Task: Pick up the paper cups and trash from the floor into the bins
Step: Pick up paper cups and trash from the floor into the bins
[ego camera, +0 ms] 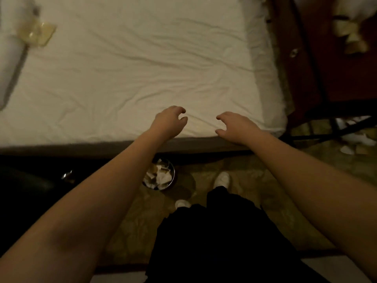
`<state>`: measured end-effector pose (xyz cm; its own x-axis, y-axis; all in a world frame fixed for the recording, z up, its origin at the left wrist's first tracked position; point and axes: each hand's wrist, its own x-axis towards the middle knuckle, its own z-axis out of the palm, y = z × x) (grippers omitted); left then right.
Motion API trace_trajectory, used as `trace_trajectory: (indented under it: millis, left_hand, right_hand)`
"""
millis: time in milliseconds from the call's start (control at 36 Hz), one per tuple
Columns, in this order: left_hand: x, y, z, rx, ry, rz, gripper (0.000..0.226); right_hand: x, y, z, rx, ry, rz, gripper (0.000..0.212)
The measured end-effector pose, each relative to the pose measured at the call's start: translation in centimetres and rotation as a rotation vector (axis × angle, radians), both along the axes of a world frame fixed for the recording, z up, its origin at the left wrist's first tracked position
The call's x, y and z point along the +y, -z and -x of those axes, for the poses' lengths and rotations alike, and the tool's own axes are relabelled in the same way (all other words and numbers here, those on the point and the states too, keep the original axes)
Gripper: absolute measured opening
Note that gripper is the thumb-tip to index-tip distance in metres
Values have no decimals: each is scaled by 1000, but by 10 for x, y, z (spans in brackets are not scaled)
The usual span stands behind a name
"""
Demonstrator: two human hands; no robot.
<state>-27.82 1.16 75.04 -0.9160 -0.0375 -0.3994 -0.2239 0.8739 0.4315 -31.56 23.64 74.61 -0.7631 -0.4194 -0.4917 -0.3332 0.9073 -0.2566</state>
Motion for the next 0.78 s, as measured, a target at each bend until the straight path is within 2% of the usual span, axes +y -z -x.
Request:
trace_trajectory:
  millis: [222,444,611,778]
  left_hand:
    - [126,-53,54,97,307,29,42]
    - [292,-69,81,154,608,63,42]
    - [434,-61,82,145,736,28,43]
    - [564,-46,69,24,859,-10,44]
  right_hand:
    - [137,-46,-13,96,297,11,63]
    - [293,-53,-52,111,583,11,64]
    - [428,-34,-84,80,763,19,67]
    - [546,-22,-119,32,937,9,66]
